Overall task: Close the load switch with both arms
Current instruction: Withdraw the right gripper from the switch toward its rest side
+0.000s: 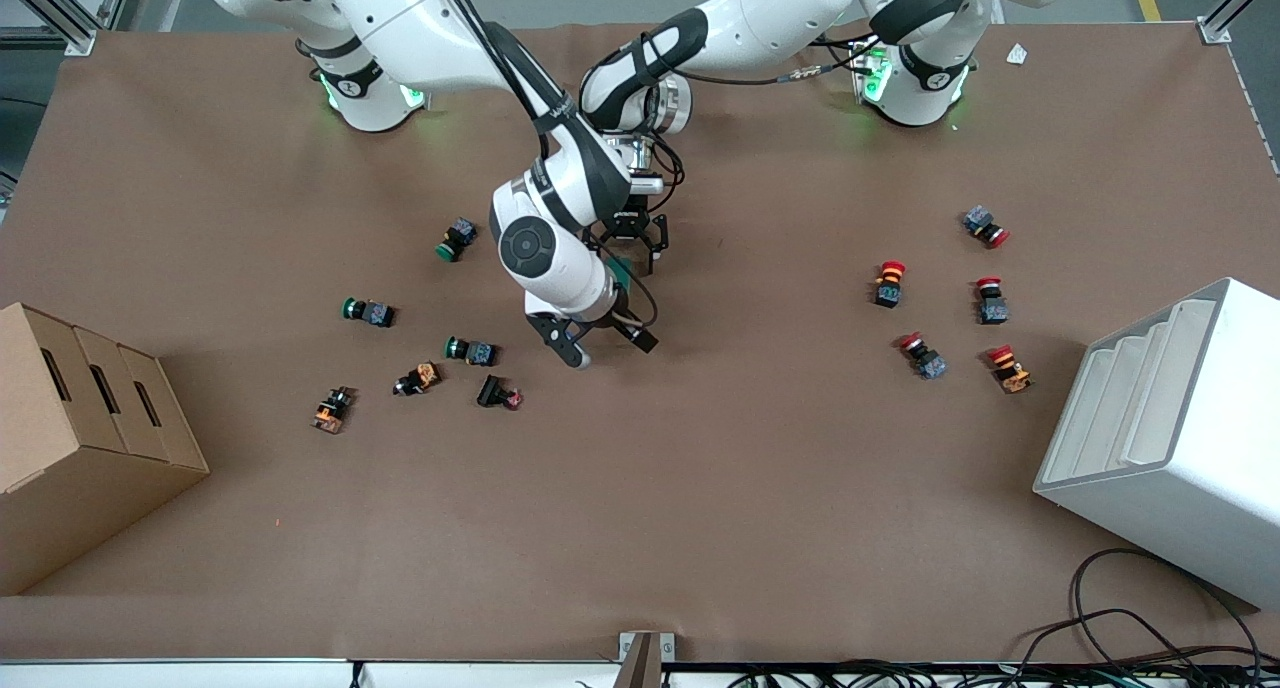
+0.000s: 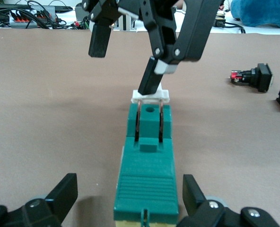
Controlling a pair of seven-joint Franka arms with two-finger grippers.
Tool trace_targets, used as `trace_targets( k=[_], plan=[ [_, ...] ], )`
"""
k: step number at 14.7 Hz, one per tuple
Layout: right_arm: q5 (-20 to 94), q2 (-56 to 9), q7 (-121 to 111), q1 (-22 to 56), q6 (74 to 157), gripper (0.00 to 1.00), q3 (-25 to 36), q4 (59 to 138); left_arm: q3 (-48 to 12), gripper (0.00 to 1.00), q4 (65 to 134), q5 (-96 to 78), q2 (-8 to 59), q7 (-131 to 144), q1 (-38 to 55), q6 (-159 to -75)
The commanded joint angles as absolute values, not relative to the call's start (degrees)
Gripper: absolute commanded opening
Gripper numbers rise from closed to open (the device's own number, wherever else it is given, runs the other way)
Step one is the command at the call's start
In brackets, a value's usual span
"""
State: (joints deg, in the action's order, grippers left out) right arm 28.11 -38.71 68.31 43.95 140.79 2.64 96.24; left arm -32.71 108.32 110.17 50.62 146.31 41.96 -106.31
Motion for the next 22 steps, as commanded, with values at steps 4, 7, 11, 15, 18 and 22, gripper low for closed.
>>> trace_targets(
  k=[4,7,11,15,18,22],
  plan=[
    [26.2,-42.71,67.76,44.21,141.68,1.0,2.55,93.25,-32.43,0.98,108.63,111.27,50.27,147.22,41.92,-105.73],
    [21.99,-41.84,66.63,42.29,139.32,1.0,2.72,92.73,-32.43,0.98,108.55,111.27,50.19,146.6,41.84,-105.73],
    [17.67,-35.09,54.0,33.51,124.66,1.0,2.81,92.19,-32.43,0.98,108.46,111.27,49.66,146.08,41.84,-105.73],
    [15.57,-27.44,32.84,21.21,111.39,1.0,2.81,92.2,-33.66,0.98,105.66,104.18,47.82,141.6,41.84,-105.82],
    [6.98,-23.39,19.38,13.12,105.49,1.0,2.81,91.76,-35.59,0.99,98.55,91.11,45.45,133.97,41.75,-105.82],
    [0.46,-20.74,10.91,6.34,99.61,1.0,2.73,87.3,-35.77,1.0,87.73,72.55,40.98,123.25,40.96,-105.73]
  ],
)
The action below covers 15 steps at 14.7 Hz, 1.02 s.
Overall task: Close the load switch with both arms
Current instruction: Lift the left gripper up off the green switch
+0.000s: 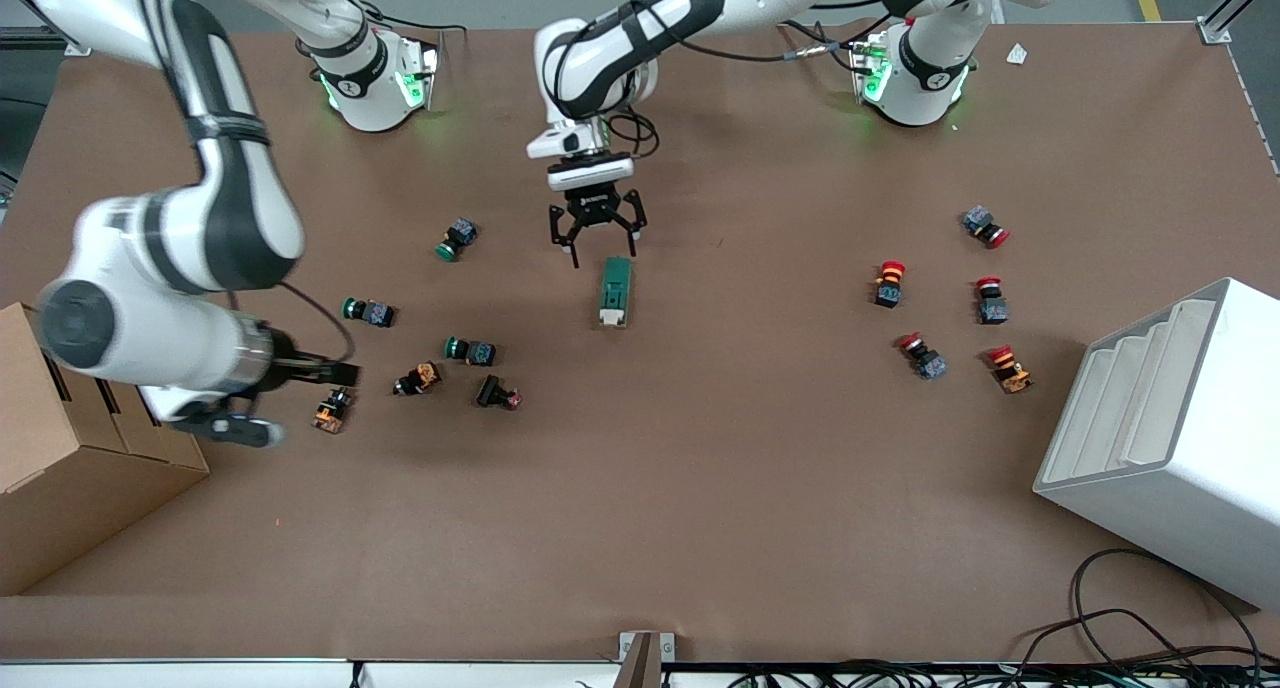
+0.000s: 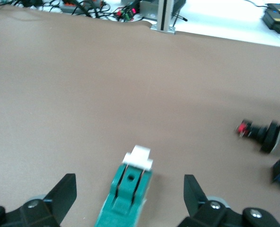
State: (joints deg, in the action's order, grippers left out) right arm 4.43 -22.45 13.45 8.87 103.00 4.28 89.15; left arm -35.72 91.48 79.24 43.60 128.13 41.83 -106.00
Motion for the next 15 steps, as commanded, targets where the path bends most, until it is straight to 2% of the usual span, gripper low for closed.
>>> trace_targets(
  k=[1,3,7,15],
  plan=[
    [-0.6,-20.74,9.85,5.11,96.8,1.0,2.72,85.01,-35.86,1.0,86.93,68.16,38.09,119.83,38.87,-105.73],
    [-0.7,-20.74,7.22,2.83,93.0,1.0,2.72,82.28,-35.95,0.99,85.7,57.8,31.94,108.79,34.56,-105.73],
    [0.26,-20.66,2.47,-2.1,92.2,1.0,2.64,81.21,-36.03,1.0,85.34,40.38,21.64,87.15,22.88,-105.73],
    [0.18,-21.01,2.28,-1.15,90.01,1.0,2.02,78.84,-34.55,1.0,85.25,19.89,12.32,58.14,2.92,-104.77]
  ],
)
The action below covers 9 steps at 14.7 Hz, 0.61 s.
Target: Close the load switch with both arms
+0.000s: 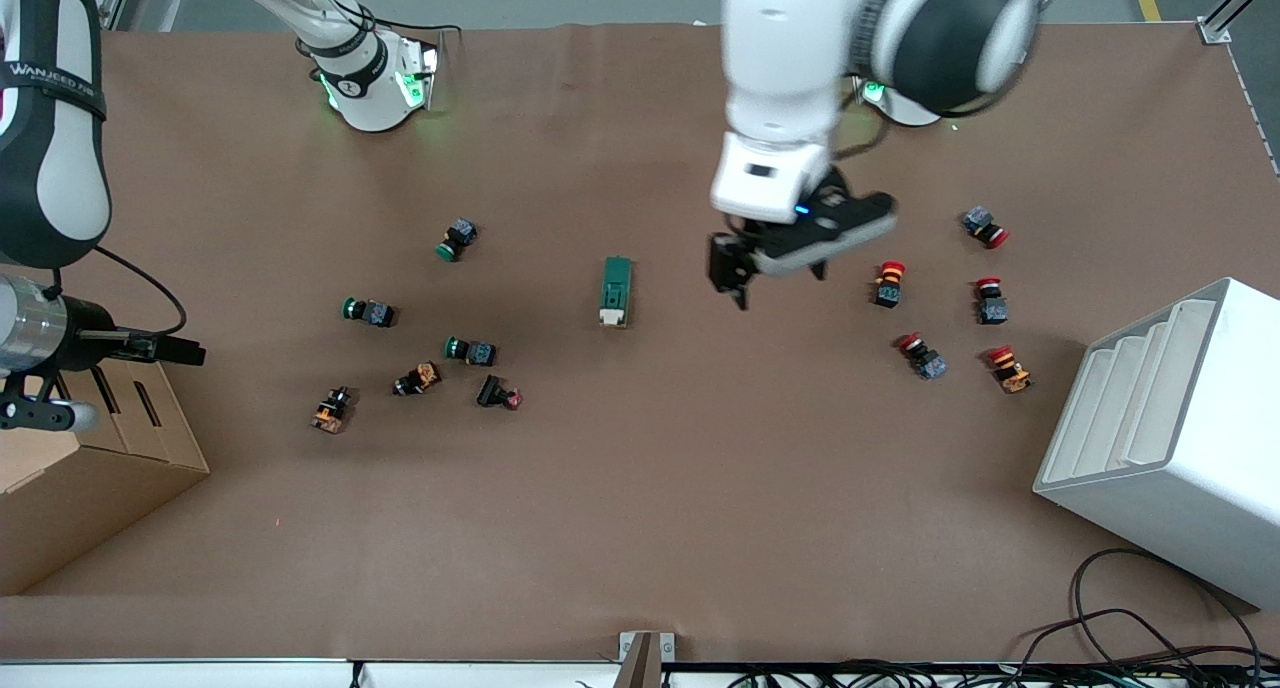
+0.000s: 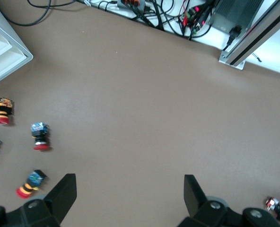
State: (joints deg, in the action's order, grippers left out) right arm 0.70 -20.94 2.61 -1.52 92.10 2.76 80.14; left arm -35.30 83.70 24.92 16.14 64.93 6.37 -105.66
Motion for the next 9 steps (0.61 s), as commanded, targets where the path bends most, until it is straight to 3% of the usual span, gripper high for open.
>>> trace_targets(
  k=[1,6,9],
  plan=[
    [0.87,-21.01,2.63,-0.62,88.09,1.0,2.02,78.23,-33.32,1.0,85.08,17.69,11.35,54.62,2.29,-102.94],
    [2.55,-18.99,2.9,0.35,84.73,1.0,2.11,77.96,-24.63,1.0,85.34,13.46,8.79,41.25,2.55,-95.2],
    [2.55,-15.57,2.81,0.26,84.55,1.0,2.2,79.97,-19.18,1.0,86.39,6.44,7.22,32.12,2.29,-95.1]
  ],
)
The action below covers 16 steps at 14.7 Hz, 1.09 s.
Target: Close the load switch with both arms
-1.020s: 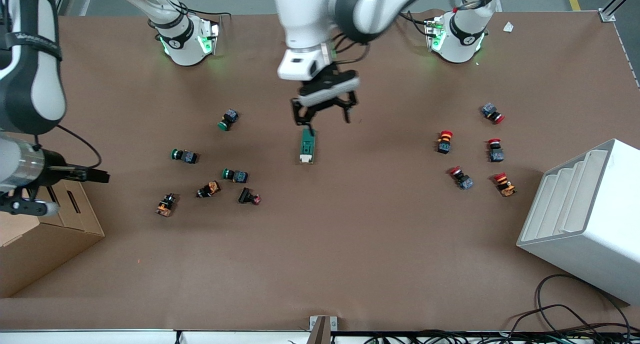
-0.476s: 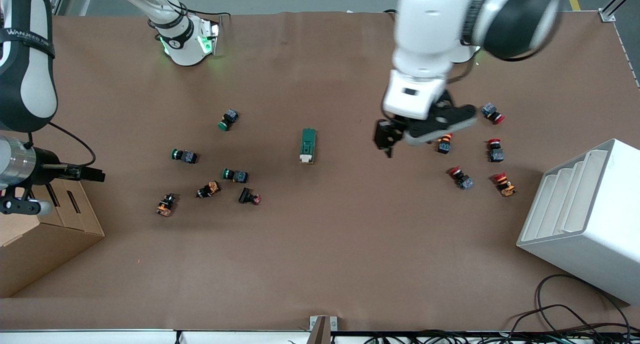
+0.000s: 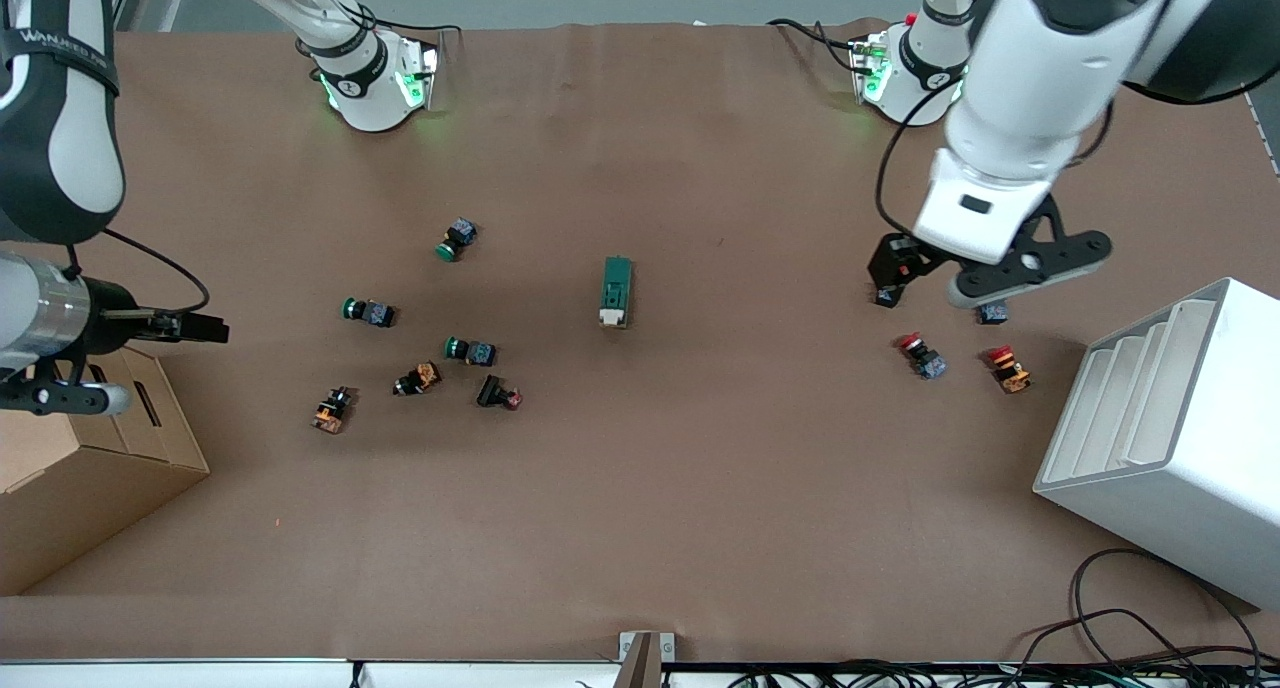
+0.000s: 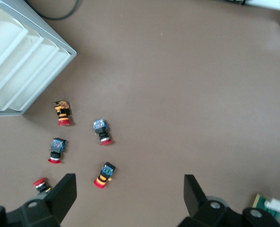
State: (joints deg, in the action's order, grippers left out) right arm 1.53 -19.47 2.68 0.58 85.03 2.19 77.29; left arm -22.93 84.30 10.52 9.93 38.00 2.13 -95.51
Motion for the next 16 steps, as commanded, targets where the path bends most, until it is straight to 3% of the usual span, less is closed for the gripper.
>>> trace_targets(
  k=[1,11,16],
  plan=[
    [2.55,-13.9,2.73,0.09,84.9,1.0,2.28,81.89,-17.59,1.0,87.61,4.24,5.99,27.73,1.94,-95.1],
    [1.67,3.32,2.55,-0.18,87.45,1.0,2.55,95.35,-9.59,1.0,98.51,-0.35,-0.78,8.1,-0.35,-96.41],
    [1.58,5.89,2.2,-0.26,87.01,1.0,2.64,95.8,-6.33,1.0,99.23,-3.87,-2.98,4.22,-0.26,-96.77]
  ],
)
